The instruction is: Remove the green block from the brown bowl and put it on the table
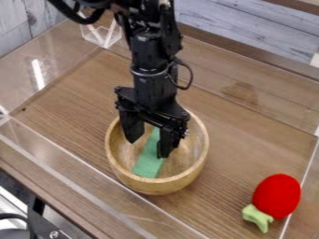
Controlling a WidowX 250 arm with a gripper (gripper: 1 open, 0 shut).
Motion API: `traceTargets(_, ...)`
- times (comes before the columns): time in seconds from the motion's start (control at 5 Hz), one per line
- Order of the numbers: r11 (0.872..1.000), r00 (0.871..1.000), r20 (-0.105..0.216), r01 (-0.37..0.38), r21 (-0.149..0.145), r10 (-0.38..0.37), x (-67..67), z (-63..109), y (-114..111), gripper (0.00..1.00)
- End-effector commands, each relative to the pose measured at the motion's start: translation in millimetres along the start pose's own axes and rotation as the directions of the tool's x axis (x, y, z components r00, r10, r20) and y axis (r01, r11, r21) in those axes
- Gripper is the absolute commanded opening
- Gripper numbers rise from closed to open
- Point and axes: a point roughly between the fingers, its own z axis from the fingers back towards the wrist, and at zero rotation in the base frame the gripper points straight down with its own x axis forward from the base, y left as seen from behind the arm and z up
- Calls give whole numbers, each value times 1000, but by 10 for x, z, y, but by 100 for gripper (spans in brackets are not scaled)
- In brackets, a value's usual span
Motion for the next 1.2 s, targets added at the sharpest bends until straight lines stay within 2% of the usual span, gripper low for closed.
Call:
traceTargets(0.0, 1000, 999, 44, -6, 11, 5, 180, -13, 132, 100)
traceTargets(0.4, 999, 998, 48, -52, 17, 51, 235, -199, 418, 100)
traceTargets(0.6, 996, 995, 51, -83, 17, 82, 260, -162, 461, 0)
traceTargets(0.8, 993, 992, 53, -113, 11, 113, 268, -95, 503, 0)
traceTargets(1.0, 992, 990, 56, -128, 5, 128, 163, -77, 419, 0)
